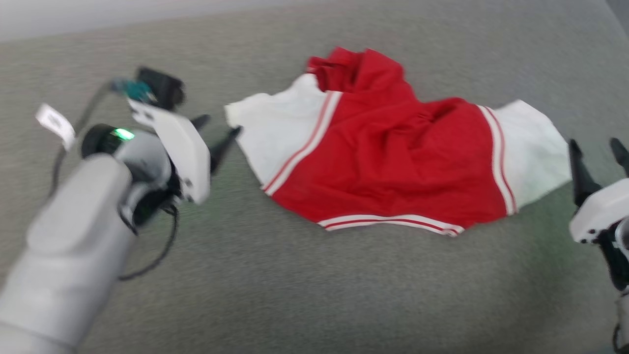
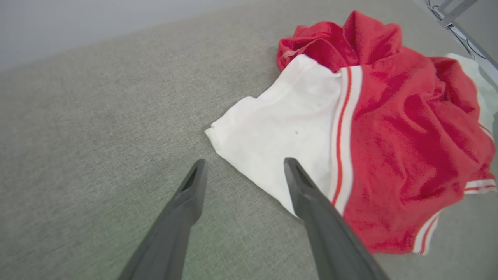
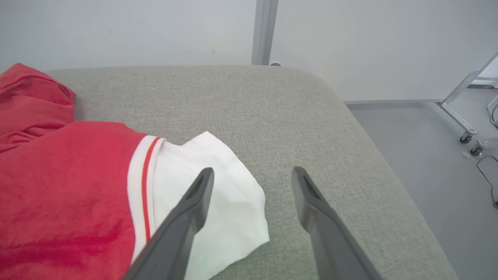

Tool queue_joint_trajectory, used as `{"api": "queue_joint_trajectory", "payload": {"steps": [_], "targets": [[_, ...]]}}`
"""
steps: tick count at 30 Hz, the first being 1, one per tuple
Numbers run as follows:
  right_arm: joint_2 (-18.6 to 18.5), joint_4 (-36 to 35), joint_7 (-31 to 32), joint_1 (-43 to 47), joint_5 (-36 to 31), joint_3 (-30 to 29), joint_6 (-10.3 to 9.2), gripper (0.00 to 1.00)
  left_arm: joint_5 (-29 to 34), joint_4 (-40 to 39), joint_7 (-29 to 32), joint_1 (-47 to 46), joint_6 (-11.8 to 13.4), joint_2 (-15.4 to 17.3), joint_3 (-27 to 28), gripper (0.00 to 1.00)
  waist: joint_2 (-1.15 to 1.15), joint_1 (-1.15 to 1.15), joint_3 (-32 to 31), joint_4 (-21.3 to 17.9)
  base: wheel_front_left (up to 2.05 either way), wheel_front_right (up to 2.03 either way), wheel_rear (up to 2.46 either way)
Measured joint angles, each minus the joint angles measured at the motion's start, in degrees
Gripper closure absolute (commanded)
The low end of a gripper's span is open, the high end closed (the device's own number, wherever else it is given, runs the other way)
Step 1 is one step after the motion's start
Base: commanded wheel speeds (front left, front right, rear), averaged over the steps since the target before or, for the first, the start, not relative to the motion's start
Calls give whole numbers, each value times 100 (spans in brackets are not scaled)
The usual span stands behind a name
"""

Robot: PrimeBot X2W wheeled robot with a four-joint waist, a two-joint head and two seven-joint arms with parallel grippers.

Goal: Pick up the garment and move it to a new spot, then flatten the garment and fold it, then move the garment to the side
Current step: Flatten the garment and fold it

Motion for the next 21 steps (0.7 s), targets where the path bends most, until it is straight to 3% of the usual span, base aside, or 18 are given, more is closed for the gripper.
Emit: {"api": "queue_joint_trajectory", "payload": {"steps": [5,8,14,15,16,17,18,21], "targets": [[192,-299,47,2,8,231,-1,0,-589,1198,1163,-672,0,82,-168,0,0,0,202,-414,0,0,0],[255,-339,73,16,55,277,-2,0,-1099,1861,1703,-906,34,-32,87,0,0,0,305,-653,0,0,0],[248,-341,119,159,113,258,-3,0,-1675,2290,2098,-1260,24,-274,304,0,0,0,477,-924,0,0,0],[247,-343,119,164,112,264,-3,0,-1655,2275,2108,-1285,14,-278,224,18,0,0,477,-919,0,0,0],[250,-354,119,164,112,278,-3,0,-1635,2226,2094,-1290,14,-283,152,51,0,0,477,-908,0,0,0],[254,-368,118,163,112,292,-3,0,-1648,2228,2033,-1287,14,-318,137,71,0,0,476,-888,0,0,0],[252,-379,119,157,112,314,-3,0,-1666,2220,1959,-1283,13,-347,114,100,0,0,473,-862,0,0,0],[236,-439,120,116,104,365,-3,0,-1672,2197,1716,-1237,8,-432,-4,100,0,0,453,-760,0,0,0]]}}
